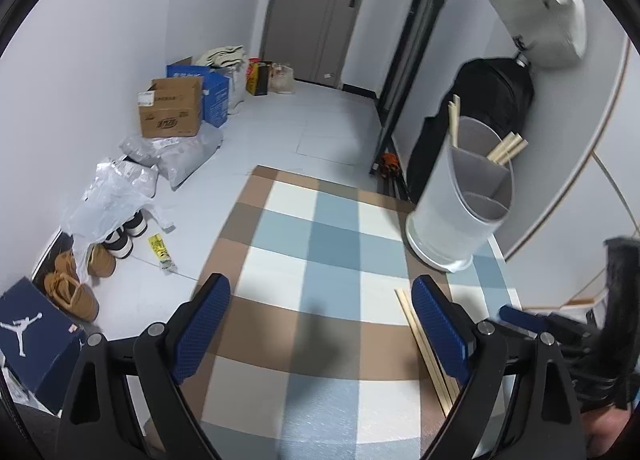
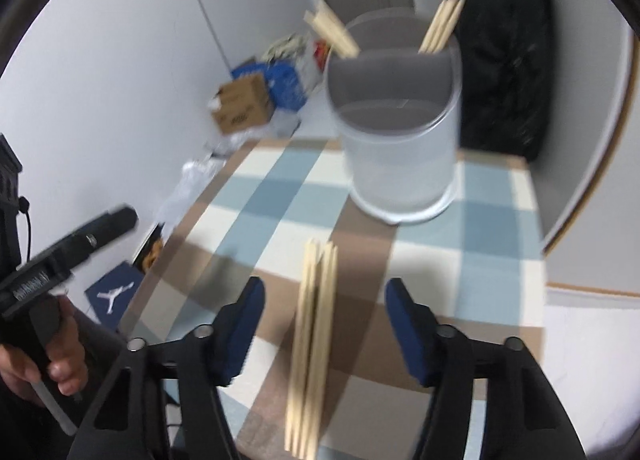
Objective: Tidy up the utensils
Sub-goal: 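Move both open grippers back down to the stick pile, then lower the right gripper onto the stick pile and close on a stick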
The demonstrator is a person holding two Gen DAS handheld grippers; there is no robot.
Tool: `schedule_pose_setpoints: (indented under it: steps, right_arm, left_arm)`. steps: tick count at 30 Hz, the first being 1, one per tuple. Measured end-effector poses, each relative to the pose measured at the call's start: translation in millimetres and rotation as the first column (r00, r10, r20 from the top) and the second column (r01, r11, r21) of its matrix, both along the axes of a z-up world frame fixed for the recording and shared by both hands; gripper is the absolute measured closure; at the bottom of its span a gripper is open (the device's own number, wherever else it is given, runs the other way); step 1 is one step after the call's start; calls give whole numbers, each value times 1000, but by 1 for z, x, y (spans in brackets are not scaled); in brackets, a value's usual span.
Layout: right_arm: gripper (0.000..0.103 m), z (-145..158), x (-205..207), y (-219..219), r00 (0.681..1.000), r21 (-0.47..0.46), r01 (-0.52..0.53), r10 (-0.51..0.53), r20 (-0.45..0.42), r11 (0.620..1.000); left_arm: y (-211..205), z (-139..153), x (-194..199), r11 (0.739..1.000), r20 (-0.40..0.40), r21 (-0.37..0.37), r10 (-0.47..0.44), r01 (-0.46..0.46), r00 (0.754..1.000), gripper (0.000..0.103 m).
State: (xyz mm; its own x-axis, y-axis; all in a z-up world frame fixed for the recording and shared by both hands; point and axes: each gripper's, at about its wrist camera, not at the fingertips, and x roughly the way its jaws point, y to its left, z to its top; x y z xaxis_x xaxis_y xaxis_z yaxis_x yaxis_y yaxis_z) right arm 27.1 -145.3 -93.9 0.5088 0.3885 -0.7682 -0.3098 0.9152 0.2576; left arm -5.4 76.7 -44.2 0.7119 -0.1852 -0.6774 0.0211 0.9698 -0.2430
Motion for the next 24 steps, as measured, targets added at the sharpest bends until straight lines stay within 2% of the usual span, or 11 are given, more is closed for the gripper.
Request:
schedule_pose_setpoints:
  steps: [5, 8, 10, 12, 18, 24]
  right_arm:
    - [48, -15, 18, 29, 993, 20, -117, 117, -25, 993]
    - [58, -28, 34, 46, 988, -13, -145, 145, -52, 989]
    - [69, -36, 45, 52, 986, -17, -148, 146, -77, 989]
    - [72, -41, 53, 57, 986, -18, -142, 140, -91, 990]
    - [72, -53, 64, 68, 984, -103, -136, 122, -126, 985]
    - [72, -54, 68, 74, 982, -100, -148, 135, -133, 984]
  left_arm:
    - [16, -2, 3, 999, -4, -28, 35, -36, 999, 14]
    - [24, -4, 4, 998, -5, -35, 50, -50, 999, 14]
    - [29, -5, 5, 997, -11, -50, 61, -62, 998, 14]
    - [33, -6, 7, 995, -22, -71, 69, -70, 997, 14]
    - [43, -6, 10, 991, -28, -97, 93, -95, 995, 14]
    - [44, -5, 9, 989, -30, -113, 90, -93, 995, 14]
